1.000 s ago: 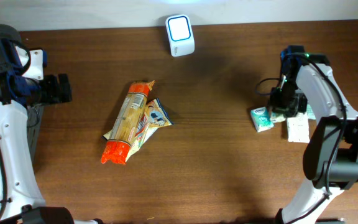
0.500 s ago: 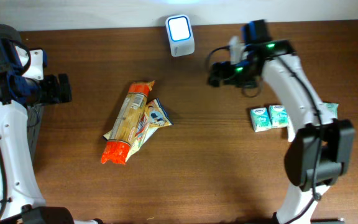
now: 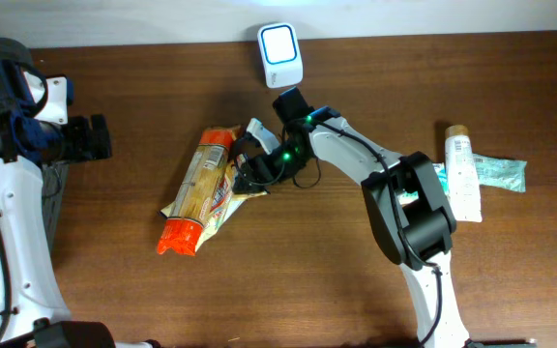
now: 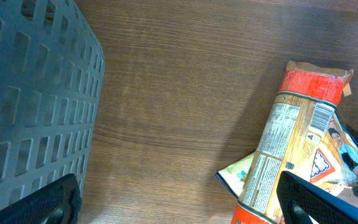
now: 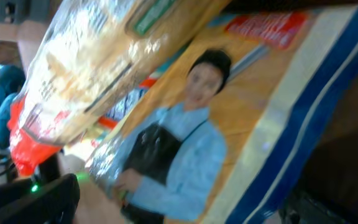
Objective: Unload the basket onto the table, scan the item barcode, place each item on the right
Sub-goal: 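Move the right gripper back to the pile over the snack bag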
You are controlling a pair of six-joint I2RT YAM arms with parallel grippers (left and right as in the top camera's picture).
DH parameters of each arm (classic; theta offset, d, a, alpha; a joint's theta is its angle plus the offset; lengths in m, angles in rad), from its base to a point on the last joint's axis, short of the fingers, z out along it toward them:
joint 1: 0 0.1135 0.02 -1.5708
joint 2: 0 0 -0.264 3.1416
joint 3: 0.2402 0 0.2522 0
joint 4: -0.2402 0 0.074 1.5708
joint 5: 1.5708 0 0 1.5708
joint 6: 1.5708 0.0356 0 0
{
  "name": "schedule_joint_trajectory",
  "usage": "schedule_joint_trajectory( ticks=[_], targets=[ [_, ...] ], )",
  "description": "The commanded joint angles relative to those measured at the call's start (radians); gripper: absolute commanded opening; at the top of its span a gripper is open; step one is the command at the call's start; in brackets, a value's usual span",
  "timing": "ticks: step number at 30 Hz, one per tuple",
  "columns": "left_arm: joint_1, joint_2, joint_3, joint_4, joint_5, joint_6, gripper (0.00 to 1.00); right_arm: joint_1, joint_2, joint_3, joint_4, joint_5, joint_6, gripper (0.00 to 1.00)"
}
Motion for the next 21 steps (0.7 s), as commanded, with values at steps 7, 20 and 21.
schedule_joint_trajectory(
  ticks=[7,20,21],
  targets=[
    [0.006,-0.002,0.007,0.002,0.000,0.013,0.99,0.044,0.045,-0.032,-0.011,0.113,-0.035,0.33],
    [0.006,-0.002,0.007,0.002,0.000,0.013,0.99,-0.066,-0.267,0.288,-0.550,0.485,-0.046,0.04],
    [0.006,-0.002,0.007,0.002,0.000,0.012,0.99,-0.045,-0.288,0.326,-0.592,0.553,-0.023,0.04]
  ],
)
